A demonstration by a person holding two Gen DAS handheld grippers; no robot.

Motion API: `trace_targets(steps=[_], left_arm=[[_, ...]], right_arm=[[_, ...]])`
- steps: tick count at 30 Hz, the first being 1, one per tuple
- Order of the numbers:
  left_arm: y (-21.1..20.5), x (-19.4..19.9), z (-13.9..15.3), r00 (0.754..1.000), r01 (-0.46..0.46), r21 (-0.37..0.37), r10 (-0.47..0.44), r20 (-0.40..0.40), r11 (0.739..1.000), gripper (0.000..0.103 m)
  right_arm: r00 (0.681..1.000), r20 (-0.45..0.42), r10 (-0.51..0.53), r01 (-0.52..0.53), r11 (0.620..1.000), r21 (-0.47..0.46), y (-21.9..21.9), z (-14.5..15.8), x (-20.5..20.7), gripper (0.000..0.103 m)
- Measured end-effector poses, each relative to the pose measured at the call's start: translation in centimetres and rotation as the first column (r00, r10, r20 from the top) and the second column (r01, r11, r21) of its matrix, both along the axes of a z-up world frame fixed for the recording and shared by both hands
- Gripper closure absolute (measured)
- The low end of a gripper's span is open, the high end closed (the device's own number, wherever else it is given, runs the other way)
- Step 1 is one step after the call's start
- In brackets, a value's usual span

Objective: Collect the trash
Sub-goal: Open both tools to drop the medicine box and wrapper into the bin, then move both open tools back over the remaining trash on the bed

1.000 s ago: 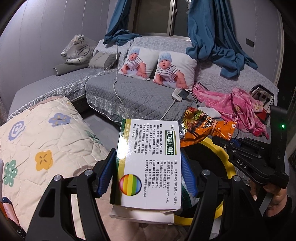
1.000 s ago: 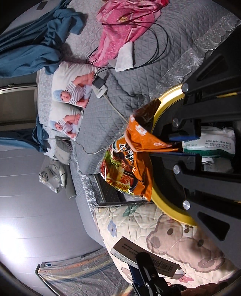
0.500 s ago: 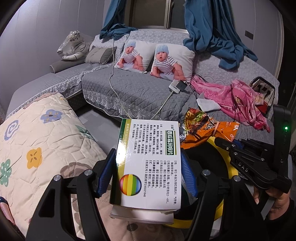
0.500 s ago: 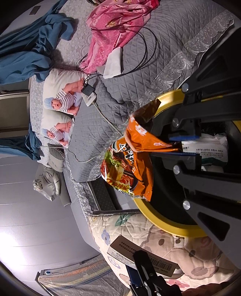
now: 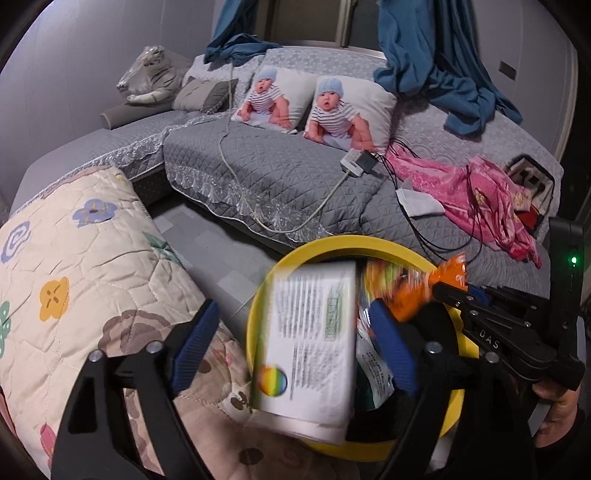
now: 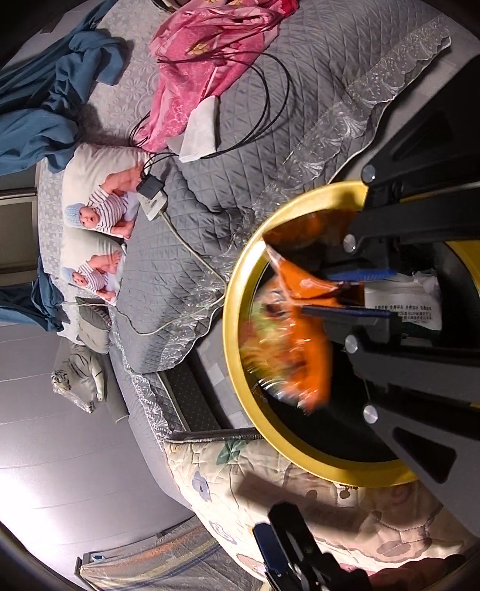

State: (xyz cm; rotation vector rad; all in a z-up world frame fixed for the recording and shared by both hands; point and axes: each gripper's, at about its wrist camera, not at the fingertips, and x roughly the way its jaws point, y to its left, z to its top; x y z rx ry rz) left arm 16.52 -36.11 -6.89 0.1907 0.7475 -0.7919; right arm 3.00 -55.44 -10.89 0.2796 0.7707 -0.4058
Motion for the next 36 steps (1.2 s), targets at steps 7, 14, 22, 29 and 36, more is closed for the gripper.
trace_targets(steps=[7,14,22,29,36], left_arm=[[1.9,0.8,0.2,0.998,-0.055,-0.044,0.054,-0.027,0.998,0.014],[4.0,1.5,0.8,0.994,-0.107,-0.067,0.105,-0.022,0.992,0.013],[8.4,1.9,3.0,0.981,-0.187,-0.097,0.191,0.033,0.978,0.012],[14.9,2.1,5.7,0.95,-0.285,-0.12,0.297,0.098,0.951,0.011],[21.3,1.0,8.2,0.897,-0.384,-0.141,0.405,0.177,0.912,0.011]], right_arm=[[0.999,0.019,-0.031,0.032,0.999,-0.024,-0.2,0.9,-0.2,0.062],[0.999,0.027,-0.028,0.028,0.999,-0.022,0.2,1.4,0.2,0.062],[0.997,0.071,0.034,-0.03,0.998,-0.049,3.0,3.2,1.7,0.062],[0.98,0.136,0.148,-0.139,0.988,-0.073,7.1,5.4,4.0,0.062],[0.948,0.176,0.267,-0.255,0.963,-0.084,12.0,6.8,6.7,0.062]])
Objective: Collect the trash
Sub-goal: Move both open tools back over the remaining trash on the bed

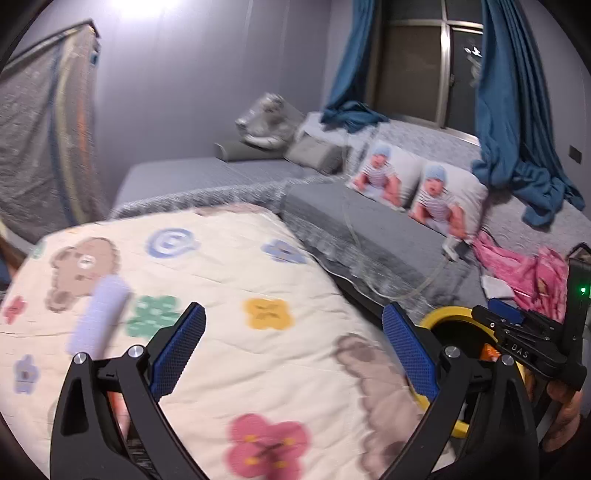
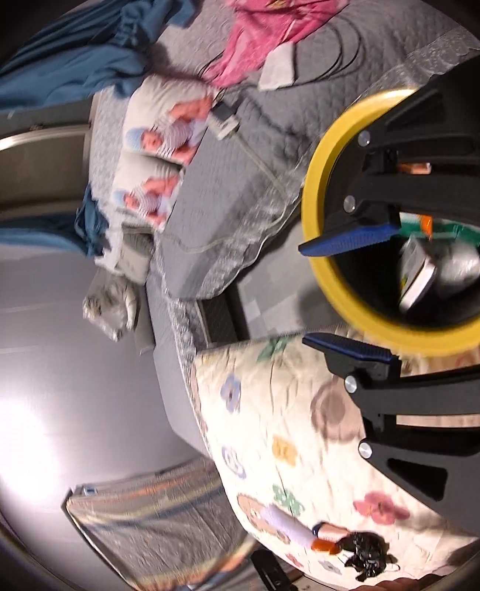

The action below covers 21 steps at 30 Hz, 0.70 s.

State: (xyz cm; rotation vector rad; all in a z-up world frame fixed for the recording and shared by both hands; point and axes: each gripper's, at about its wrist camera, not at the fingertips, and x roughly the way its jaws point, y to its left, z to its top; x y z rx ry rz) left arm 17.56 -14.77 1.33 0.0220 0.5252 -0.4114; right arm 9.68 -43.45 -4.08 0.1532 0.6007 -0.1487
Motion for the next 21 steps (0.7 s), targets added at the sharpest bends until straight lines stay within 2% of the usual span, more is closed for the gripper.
trace_targets(steps=[5,10,21], left_arm=[[4.6,-1.2,1.1,0.997,-0.067,0.007,0.067,0.049,0.998,0.009],[8.3,-2.4,1.0,0.99,-0.124,0.018,0.123,0.07,0.992,0.009],[14.7,-3.7,-0.9,0.974,-0.223,0.037,0.221,0.055,0.974,0.009]], right_arm=[[0.995,0.027,0.095,-0.096,0.995,0.008,3.9,0.8,1.4,0.062],[0.984,0.04,0.176,-0.176,0.984,-0.005,7.4,1.3,2.8,0.062],[0.943,0.038,0.33,-0.33,0.944,-0.024,14.1,1.7,4.8,0.062]])
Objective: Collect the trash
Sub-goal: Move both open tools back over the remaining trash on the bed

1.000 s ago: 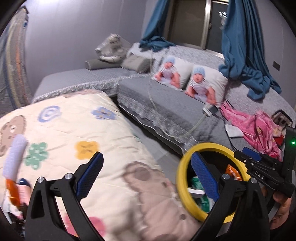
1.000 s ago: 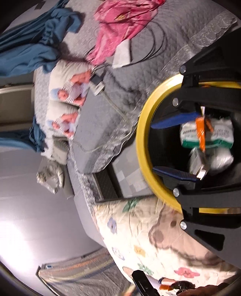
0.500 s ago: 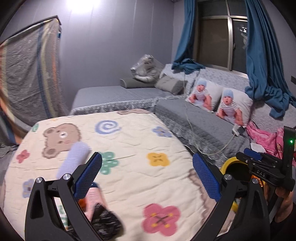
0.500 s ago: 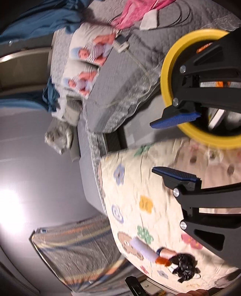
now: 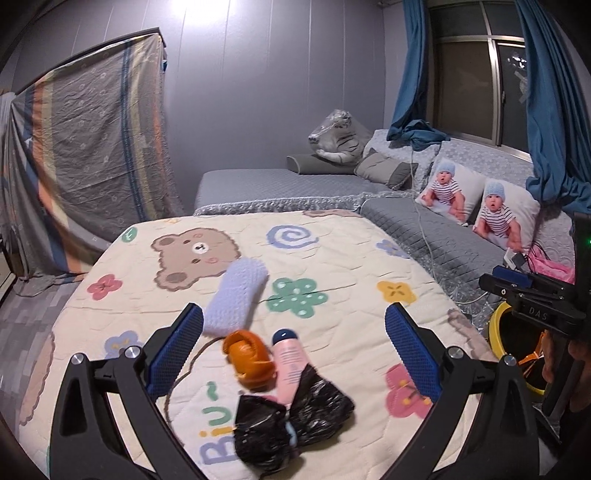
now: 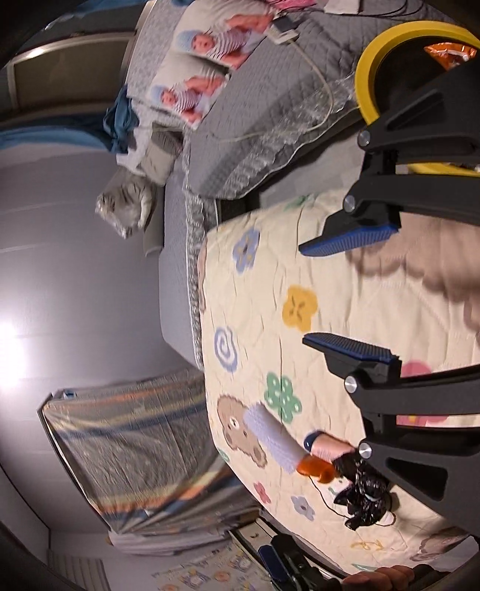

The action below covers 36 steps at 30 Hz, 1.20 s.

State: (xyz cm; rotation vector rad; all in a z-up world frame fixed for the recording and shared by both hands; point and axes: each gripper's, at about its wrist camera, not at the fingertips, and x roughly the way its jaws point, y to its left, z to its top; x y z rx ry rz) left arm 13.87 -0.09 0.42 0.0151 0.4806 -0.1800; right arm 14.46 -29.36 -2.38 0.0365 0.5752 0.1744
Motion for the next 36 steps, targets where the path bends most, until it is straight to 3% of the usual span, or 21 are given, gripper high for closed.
trace_targets(steps=[17,27,36], left_arm=[[5.1,-1.2,-3.0,0.998,-0.039,-0.012,0.039,-0.04,0.999,0.009],[5.8,-3.0,-5.5,0.99,0.093,-0.041,-0.097,-0.099,0.995,0.009],[5.3,-2.6,-7.8,0.976,0.121,-0.085,-0.134,-0.171,0.989,0.009]], right_arm=[[0.988,-0.03,0.154,-0.154,0.988,-0.015,6.7,-1.0,1.8,0.062],[0.977,-0.05,0.206,-0.208,0.978,-0.023,8.6,-1.7,1.8,0.062],[0.97,-0.059,0.237,-0.239,0.97,-0.032,9.7,-2.0,1.7,0.062]])
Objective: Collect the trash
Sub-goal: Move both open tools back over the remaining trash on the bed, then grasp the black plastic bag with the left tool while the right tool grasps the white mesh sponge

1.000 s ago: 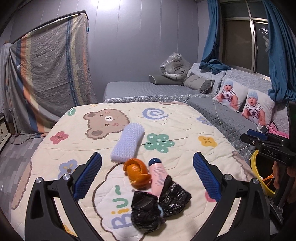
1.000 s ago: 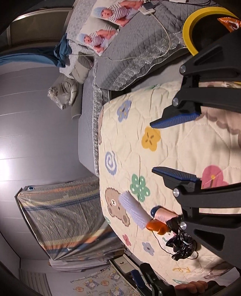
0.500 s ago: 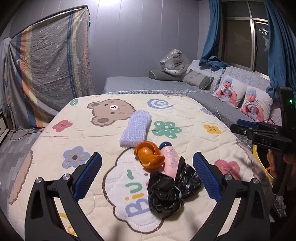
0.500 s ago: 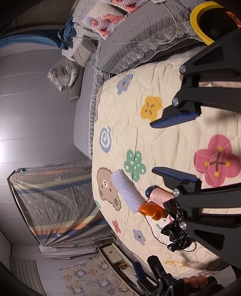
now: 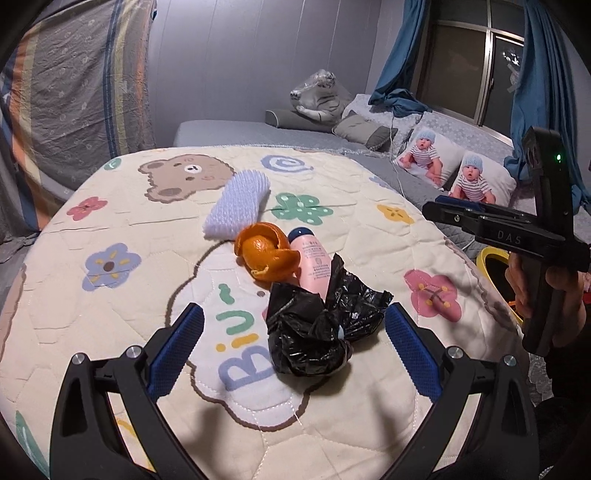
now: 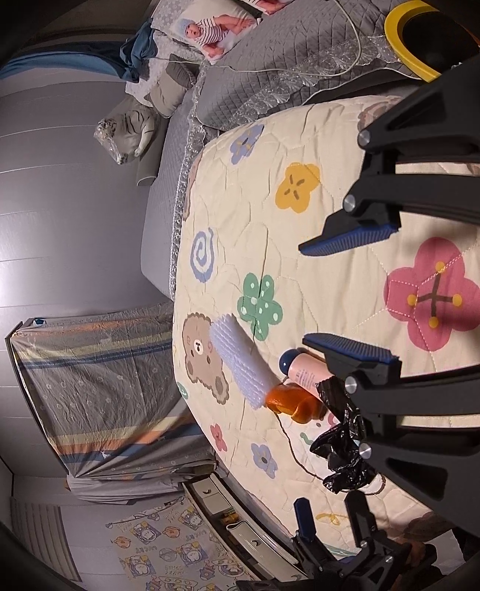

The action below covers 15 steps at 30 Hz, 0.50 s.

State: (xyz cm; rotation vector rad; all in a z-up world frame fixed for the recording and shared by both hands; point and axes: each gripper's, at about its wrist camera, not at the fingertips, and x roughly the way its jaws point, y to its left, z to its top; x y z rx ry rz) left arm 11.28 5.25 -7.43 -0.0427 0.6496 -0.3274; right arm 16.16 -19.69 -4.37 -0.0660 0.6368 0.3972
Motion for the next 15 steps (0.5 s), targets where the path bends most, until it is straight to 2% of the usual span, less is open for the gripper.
trace_targets(steps=[6,9,15], left_arm=[[-0.9,1.1,-0.8,0.999,0.03,0.013,-0.03,-0.024,0.999,0.01],[-1.3,2.0,-1.3,0.997,0.057,0.004,-0.057,-0.056,0.998,0.02],[-1.4,3.3,-1.9,0.993,0.073,-0.019,-0.074,-0.092,0.997,0.023]], right_arm=[[1.0,-0.005,0.024,-0.025,1.0,-0.003,0.8,0.0,0.3,0.062],[0.999,-0.008,0.039,-0.039,0.999,-0.006,1.4,0.1,0.5,0.062],[0.998,-0.004,0.062,-0.062,0.998,-0.017,2.3,0.2,0.8,0.062]])
